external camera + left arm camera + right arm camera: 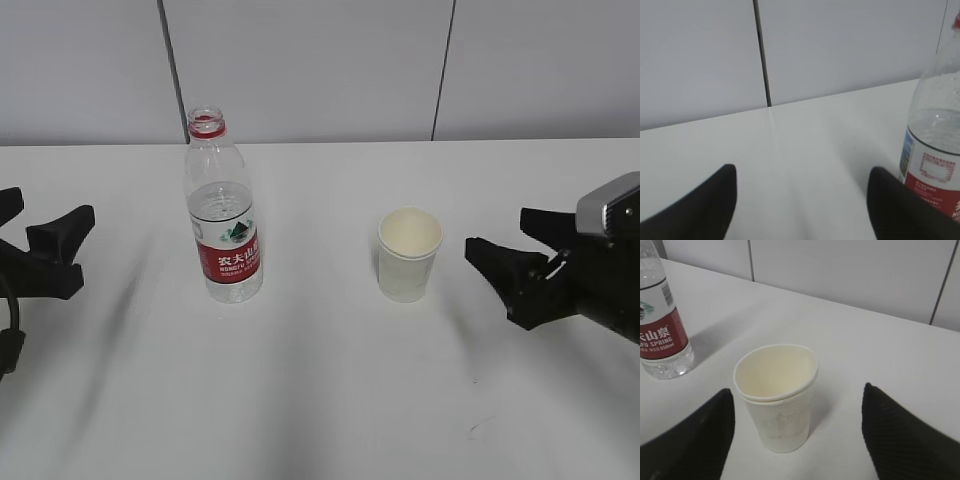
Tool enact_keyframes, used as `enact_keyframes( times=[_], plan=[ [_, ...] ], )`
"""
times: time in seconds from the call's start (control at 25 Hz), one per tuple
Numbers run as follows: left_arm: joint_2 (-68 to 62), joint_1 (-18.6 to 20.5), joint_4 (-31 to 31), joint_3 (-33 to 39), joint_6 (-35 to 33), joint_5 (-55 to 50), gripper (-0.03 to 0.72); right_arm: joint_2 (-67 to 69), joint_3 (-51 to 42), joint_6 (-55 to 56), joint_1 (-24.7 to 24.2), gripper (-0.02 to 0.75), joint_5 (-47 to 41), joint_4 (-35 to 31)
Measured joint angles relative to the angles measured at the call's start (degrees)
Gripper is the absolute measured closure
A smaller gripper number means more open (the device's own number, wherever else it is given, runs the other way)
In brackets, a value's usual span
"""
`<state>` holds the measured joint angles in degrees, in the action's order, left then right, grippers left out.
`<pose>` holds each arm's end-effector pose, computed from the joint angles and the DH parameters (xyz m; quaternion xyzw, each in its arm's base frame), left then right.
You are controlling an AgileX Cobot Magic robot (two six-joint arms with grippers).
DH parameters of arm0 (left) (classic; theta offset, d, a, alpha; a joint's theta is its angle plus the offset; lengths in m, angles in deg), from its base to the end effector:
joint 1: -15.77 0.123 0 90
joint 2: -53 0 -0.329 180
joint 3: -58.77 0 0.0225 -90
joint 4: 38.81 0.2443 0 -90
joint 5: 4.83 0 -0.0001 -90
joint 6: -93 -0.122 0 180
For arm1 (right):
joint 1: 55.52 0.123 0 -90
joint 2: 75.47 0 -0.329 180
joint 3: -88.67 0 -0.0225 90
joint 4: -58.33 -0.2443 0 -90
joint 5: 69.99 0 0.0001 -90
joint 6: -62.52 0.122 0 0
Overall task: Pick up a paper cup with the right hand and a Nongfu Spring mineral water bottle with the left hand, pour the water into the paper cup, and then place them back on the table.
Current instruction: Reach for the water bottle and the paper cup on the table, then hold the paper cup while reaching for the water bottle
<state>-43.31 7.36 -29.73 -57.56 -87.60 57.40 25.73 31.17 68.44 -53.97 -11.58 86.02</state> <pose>0.2552 -0.0550 0.2112 0.1326 0.7428 -0.0731 0.6522 0.2811 0.0559 0.2001 -0.1983 0.7535 0.1165 0.6159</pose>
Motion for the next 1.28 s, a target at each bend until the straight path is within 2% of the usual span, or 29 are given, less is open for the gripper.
enact_keyframes(
  times=[0.16, 0.56, 0.84, 1.28],
  plan=[
    [-2.4, 0.0, 0.4, 0.0, 0.0, 2.5, 0.189, 7.9, 0.4, -1.1, 0.0, 0.15, 6.0, 0.3],
    [-4.7, 0.0, 1.5, -0.1, 0.1, 2.9, 0.189, 18.0, 5.8, -5.2, 0.0, 0.148, 6.8, 2.5],
    [-5.1, 0.0, 1.6, -0.1, 0.1, 2.8, 0.189, 25.1, 12.8, -5.3, 0.0, 0.072, 7.0, 4.4],
    [-5.1, 0.0, 1.6, -0.1, 0.1, 2.8, 0.189, 30.7, 19.2, -5.4, 0.0, 0.069, 7.1, 10.4]
  ],
)
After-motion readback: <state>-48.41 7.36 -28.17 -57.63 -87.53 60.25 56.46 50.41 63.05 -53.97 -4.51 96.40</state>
